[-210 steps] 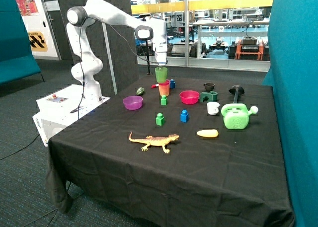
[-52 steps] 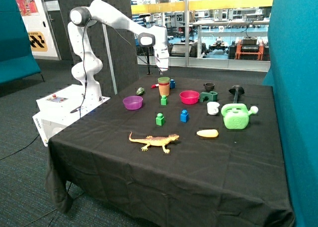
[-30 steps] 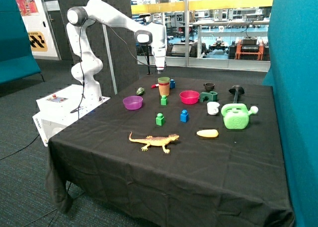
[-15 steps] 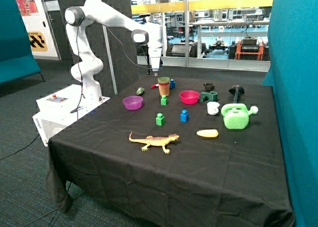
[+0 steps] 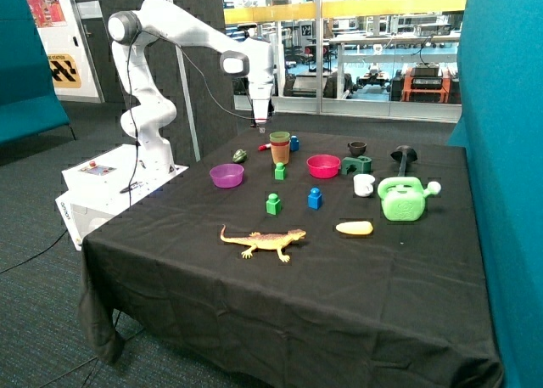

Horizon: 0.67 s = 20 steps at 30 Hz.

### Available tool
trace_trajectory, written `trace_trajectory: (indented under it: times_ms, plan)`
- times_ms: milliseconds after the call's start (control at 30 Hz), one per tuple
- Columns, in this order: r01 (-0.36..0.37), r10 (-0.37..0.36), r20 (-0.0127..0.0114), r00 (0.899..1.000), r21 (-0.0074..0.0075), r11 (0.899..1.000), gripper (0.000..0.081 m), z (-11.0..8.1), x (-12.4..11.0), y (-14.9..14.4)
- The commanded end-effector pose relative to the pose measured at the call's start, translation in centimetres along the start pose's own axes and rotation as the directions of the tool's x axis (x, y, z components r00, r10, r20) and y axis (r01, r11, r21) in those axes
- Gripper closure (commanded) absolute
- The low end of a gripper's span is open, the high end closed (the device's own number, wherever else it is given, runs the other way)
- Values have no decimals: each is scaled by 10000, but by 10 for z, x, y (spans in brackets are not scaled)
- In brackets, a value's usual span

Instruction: Stack the cups

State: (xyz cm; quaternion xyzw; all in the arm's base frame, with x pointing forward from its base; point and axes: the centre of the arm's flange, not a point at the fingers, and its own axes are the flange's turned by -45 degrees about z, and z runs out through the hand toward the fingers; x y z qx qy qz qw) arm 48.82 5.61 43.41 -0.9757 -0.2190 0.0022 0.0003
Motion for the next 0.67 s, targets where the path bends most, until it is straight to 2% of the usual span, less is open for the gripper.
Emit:
trace_trajectory:
  times_ms: [0,333,633]
  plan:
    - [-4,4,-42,10000,-17,10000,34,3,0,5]
    - [68,-68,-42,10000,-17,10000,39,4,6,9]
    - [301,-301,-41,9995,-18,9995,45,4,9,0]
